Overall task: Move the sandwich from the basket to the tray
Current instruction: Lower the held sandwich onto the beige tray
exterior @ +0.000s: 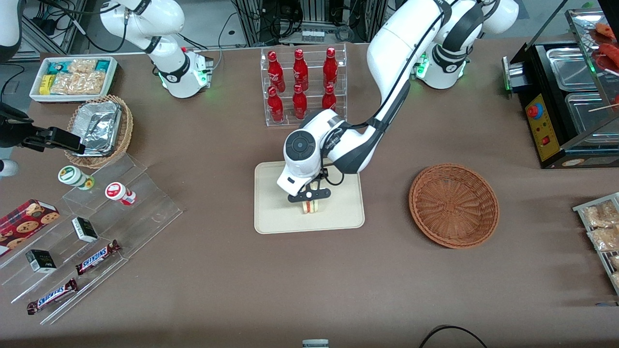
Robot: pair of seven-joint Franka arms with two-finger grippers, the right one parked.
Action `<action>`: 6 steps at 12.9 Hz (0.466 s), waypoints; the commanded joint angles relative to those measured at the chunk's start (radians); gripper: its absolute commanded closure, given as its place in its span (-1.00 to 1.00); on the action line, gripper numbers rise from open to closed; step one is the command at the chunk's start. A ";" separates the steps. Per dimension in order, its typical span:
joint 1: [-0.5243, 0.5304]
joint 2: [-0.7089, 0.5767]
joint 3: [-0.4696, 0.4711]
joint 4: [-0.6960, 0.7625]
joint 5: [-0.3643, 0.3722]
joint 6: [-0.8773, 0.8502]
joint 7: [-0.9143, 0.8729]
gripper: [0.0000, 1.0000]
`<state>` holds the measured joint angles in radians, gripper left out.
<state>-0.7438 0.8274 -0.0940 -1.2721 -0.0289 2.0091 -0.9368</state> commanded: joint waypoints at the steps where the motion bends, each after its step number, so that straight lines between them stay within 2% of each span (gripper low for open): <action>1: -0.005 0.024 0.002 0.037 -0.014 0.003 -0.031 1.00; 4: -0.005 0.038 0.002 0.036 -0.012 0.034 -0.077 1.00; 5: -0.005 0.041 0.002 0.036 -0.012 0.040 -0.077 0.61; 6: -0.005 0.044 0.002 0.036 -0.012 0.045 -0.077 -0.31</action>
<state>-0.7436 0.8465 -0.0939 -1.2719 -0.0293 2.0485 -0.9948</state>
